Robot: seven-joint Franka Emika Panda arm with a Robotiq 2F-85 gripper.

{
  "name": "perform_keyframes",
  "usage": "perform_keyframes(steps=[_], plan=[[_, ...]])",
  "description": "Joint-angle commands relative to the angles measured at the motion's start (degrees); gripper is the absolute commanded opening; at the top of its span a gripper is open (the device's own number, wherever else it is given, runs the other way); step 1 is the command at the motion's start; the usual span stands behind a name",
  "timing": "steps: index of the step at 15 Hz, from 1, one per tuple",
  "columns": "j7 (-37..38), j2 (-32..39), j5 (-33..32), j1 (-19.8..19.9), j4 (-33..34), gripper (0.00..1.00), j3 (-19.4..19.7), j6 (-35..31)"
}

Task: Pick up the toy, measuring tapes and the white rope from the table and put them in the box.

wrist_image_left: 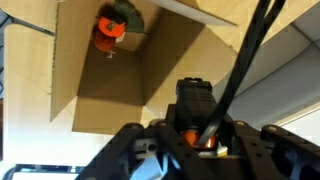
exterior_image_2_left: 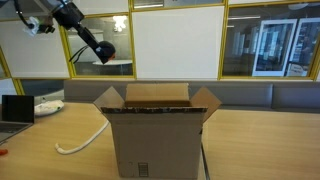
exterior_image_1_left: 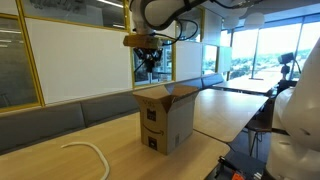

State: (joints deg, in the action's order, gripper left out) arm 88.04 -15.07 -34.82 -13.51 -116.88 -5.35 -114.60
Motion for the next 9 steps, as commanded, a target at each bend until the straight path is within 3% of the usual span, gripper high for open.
perform_keyframes(steps=[1, 5, 9], plan=[[-4.1, -3.5, 4.4, 7.5, -4.2, 0.19, 2.4, -3.2], [-12.0, 1.9, 13.2, 13.0, -5.1, 0.19, 6.6, -10.1], [-19.4, 9.8, 22.8, 15.8, -6.1, 0.19, 8.7, -15.6]])
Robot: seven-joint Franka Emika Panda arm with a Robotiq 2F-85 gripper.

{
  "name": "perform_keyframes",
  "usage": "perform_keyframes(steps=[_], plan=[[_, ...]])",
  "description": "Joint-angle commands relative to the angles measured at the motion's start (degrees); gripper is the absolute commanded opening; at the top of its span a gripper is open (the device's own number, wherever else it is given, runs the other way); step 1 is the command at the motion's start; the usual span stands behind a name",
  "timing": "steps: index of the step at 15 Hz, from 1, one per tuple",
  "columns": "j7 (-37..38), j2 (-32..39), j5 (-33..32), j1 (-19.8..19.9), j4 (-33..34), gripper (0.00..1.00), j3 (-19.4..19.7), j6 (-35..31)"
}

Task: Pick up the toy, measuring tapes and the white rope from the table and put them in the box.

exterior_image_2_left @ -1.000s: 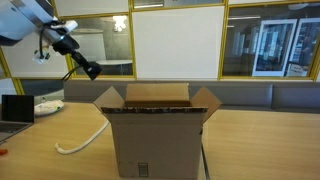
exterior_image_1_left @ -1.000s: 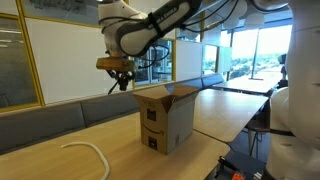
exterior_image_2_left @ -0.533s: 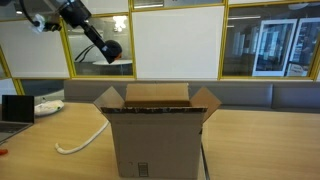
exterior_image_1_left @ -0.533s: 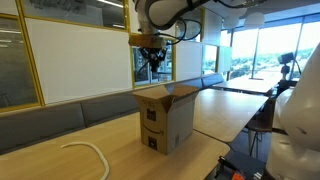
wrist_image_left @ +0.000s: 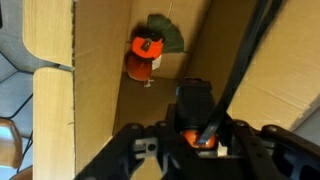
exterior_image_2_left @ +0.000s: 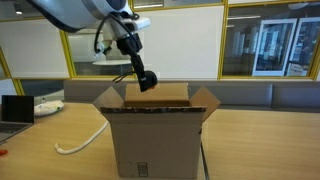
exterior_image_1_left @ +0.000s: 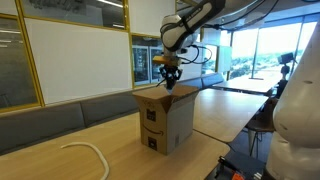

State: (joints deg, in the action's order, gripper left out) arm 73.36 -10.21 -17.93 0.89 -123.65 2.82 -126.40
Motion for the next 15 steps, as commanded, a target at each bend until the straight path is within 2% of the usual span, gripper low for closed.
perform_keyframes(steps=[1, 7, 8, 9, 13, 14, 15], plan=[[-6.4, 7.0, 8.2, 1.7, 0.8, 0.19, 0.7, -4.4], [-13.0, 15.1, 17.4, 2.3, 1.8, 0.19, 0.9, -3.9], [-13.5, 16.0, 18.5, 2.3, 2.2, 0.61, 1.0, -3.2], [-14.2, 16.8, 19.3, 2.4, 2.3, 0.65, 1.0, -3.0], [-15.4, 18.4, 21.0, 2.3, 3.1, 0.94, 1.3, -1.9], [-15.4, 18.3, 20.9, 2.2, 3.2, 0.99, 1.3, -1.6], [-14.8, 17.6, 20.0, 1.9, 3.2, 1.0, 1.4, -1.3]])
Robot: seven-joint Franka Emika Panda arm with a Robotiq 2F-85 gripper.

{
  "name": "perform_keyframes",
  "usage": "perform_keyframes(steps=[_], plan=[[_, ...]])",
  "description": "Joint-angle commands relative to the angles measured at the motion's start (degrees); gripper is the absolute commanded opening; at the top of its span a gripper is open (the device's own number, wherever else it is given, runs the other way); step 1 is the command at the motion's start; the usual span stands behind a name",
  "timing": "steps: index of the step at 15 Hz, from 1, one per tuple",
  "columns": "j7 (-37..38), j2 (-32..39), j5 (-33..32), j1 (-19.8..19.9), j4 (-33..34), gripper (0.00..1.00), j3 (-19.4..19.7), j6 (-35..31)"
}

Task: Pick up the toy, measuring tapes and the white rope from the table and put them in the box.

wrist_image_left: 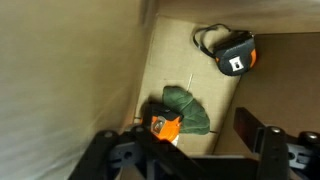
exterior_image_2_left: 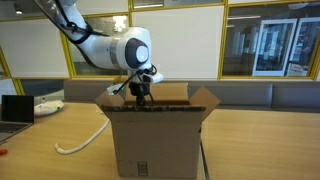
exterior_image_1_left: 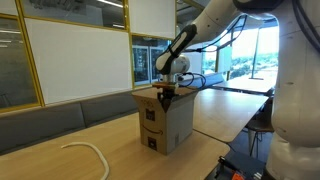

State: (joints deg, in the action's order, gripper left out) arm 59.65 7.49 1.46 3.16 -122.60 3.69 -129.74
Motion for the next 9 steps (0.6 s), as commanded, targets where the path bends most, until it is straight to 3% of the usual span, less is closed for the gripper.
perform_keyframes(steps=[1, 5, 9], plan=[[-0.6, -0.8, 0.0, -0.5, 2.1, 1.0, 0.5, 2.3], [2.0, -7.3, -5.3, -2.1, 0.7, 1.0, -0.2, 3.1], [1.8, -14.1, -11.3, -4.1, 0.0, 1.0, -3.8, 5.6]])
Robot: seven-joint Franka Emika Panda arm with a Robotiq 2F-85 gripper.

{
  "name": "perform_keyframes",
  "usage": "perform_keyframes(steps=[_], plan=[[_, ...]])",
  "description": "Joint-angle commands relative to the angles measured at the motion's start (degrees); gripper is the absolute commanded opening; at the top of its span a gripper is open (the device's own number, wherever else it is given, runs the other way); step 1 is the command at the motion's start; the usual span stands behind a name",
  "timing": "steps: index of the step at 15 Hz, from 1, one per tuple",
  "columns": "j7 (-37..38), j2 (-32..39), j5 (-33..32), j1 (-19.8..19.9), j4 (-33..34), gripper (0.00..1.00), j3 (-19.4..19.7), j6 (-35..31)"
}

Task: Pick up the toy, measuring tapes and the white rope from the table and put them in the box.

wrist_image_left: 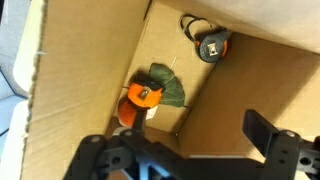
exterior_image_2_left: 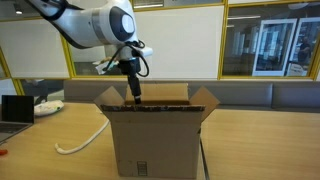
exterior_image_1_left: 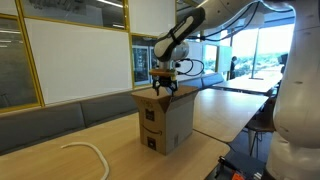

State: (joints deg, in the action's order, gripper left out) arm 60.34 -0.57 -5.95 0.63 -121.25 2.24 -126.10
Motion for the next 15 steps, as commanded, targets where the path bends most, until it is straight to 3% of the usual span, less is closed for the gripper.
perform_keyframes(steps=[1, 8, 11, 15], plan=[[0.6, -8.0, -5.2, -2.2, -1.8, 1.0, -3.7, 2.0], [-7.8, -9.2, -2.8, -7.9, 0.8, 1.0, -12.7, -0.7], [-12.9, -6.8, 0.3, -9.8, 0.9, 1.0, -14.1, -4.2], [-23.0, -2.2, 9.3, -11.1, 0.5, 1.0, -13.8, -9.7]])
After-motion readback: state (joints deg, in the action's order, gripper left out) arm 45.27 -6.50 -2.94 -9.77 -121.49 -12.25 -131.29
